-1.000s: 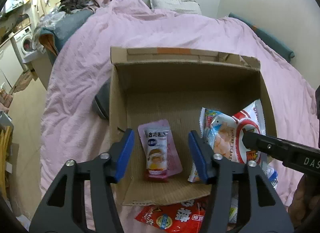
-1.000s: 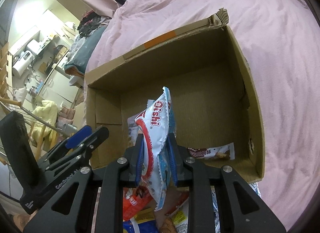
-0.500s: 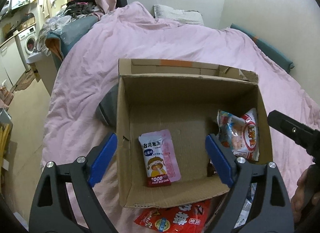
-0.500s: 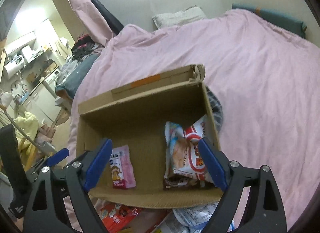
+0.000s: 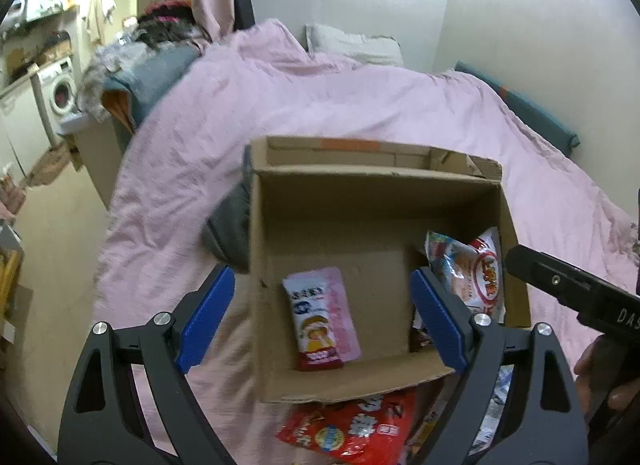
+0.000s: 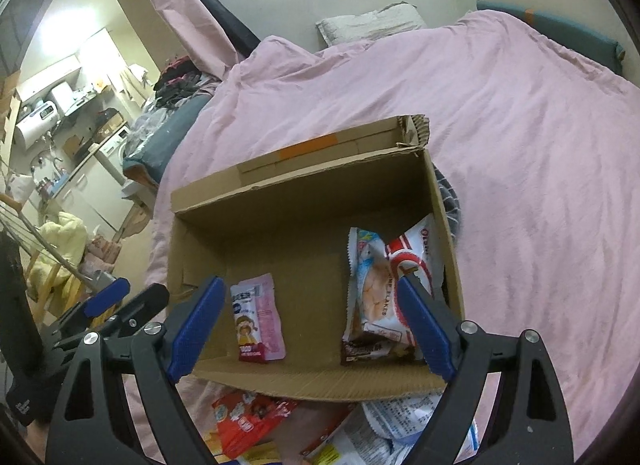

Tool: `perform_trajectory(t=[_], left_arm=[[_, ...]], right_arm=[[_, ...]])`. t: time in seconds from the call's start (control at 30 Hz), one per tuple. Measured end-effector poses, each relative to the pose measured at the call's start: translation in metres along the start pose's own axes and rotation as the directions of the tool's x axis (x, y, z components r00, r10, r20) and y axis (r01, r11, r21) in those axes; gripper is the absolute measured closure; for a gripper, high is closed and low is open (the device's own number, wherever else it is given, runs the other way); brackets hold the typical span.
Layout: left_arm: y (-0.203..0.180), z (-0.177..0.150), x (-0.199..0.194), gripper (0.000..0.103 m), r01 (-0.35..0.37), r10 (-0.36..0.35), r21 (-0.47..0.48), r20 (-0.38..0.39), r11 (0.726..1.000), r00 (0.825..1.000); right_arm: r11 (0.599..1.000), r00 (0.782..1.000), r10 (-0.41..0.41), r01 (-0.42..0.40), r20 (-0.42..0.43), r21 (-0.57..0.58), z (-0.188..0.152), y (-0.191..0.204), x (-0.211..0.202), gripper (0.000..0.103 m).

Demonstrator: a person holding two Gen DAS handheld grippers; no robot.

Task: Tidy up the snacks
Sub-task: 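Withdraw both tools from the box toward the snack pile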

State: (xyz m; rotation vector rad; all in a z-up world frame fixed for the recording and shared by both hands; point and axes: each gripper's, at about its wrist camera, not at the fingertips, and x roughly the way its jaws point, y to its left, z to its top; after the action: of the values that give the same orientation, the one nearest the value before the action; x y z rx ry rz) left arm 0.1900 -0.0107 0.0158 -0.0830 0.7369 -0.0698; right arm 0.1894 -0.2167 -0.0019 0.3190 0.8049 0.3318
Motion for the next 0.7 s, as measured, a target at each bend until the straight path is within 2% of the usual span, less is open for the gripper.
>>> perform_trajectory(t=[0.07, 0.17, 0.23, 0.37, 0.43, 0.57, 0.7], left_arm=[[0.003, 0.001, -0.009, 0.015, -0.002, 0.002, -0.012, 0.023, 1.0, 1.0], [0.006, 0.001, -0.019, 0.0, 0.006, -0.006, -0.008, 0.037, 1.0, 0.999], [0.003, -0.001, -0.02, 0.0, 0.001, -0.002, 0.024, 0.03, 1.0, 1.0], [0.002, -0.011, -0.021, 0.0, 0.027, -0.026, 0.023, -0.028, 0.999, 0.999], [0.002, -0.015, -0.027, 0.0, 0.039, -0.039, 0.018, -0.031, 0.999, 0.999], [0.003, -0.023, -0.039, 0.0, 0.014, -0.013, 0.039, -0.022, 0.999, 1.0], [0.008, -0.031, -0.047, 0.0, 0.003, -0.001, 0.04, -0.047, 0.999, 0.999]], right_arm=[[1.0, 1.0, 0.011, -0.011, 0.003, -0.001, -0.001, 0.002, -0.005, 0.013], [0.998, 0.998, 0.064, -0.064, 0.015, 0.004, -0.004, 0.006, -0.017, 0.013], [0.998, 0.998, 0.065, -0.065, 0.026, -0.004, -0.008, 0.009, -0.027, 0.012], [0.997, 0.997, 0.076, -0.076, 0.008, -0.007, -0.016, 0.011, -0.034, 0.0], [0.996, 0.996, 0.086, -0.086, -0.004, -0.003, -0.019, 0.013, -0.037, 0.0], [0.998, 0.998, 0.061, -0.062, -0.005, -0.027, -0.027, 0.017, -0.044, 0.0], [0.998, 0.998, 0.062, -0.062, -0.022, -0.013, -0.039, 0.014, -0.053, 0.0]])
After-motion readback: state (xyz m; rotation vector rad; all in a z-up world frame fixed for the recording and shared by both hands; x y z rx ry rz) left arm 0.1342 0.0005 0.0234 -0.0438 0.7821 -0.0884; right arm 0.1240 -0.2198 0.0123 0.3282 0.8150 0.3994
